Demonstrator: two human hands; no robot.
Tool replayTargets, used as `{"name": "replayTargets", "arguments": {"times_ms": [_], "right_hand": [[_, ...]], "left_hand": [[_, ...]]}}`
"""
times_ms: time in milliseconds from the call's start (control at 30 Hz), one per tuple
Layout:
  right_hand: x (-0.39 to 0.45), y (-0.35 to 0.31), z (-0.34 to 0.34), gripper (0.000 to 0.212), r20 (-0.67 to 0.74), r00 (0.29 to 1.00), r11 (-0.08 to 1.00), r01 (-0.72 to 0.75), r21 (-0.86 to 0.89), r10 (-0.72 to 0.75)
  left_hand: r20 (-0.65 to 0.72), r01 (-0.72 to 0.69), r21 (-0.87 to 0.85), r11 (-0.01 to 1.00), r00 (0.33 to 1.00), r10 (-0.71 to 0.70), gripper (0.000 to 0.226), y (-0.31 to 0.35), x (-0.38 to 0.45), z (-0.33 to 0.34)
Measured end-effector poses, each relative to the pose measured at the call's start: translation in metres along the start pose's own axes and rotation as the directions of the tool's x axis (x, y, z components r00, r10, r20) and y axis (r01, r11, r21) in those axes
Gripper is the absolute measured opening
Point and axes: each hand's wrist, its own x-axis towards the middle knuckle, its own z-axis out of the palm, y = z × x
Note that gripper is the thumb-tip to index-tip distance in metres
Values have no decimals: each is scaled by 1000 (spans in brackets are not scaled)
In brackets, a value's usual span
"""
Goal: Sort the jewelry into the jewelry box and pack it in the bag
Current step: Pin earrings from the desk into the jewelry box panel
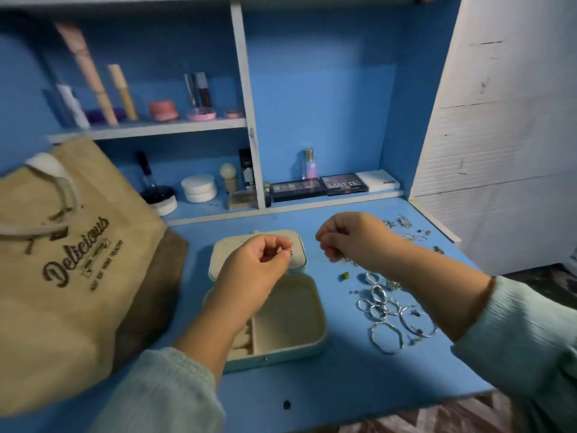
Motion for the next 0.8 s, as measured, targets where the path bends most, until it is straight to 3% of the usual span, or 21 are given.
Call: {"name": "replayTargets", "arguments": {"times_ms": [100, 233, 500, 800], "right_hand": [[23, -10, 21, 19, 10, 1000, 999, 16, -39, -16], [52, -19, 42, 16, 23, 998, 974, 58, -217, -54], [92, -21, 75, 23, 158, 987, 900, 88, -428, -21], [111, -25, 92, 24, 208, 978, 853, 111, -511, -3]], "left_hand": [[-85, 47, 58, 997, 995, -42, 15, -11, 10, -21], [-158, 51, 69, 996, 987, -39, 17, -28, 26, -37], [-319, 55, -27, 998, 946, -61, 9, -67, 36, -50], [-331, 55, -98, 994, 940, -85, 11, -75, 42, -55]]}}
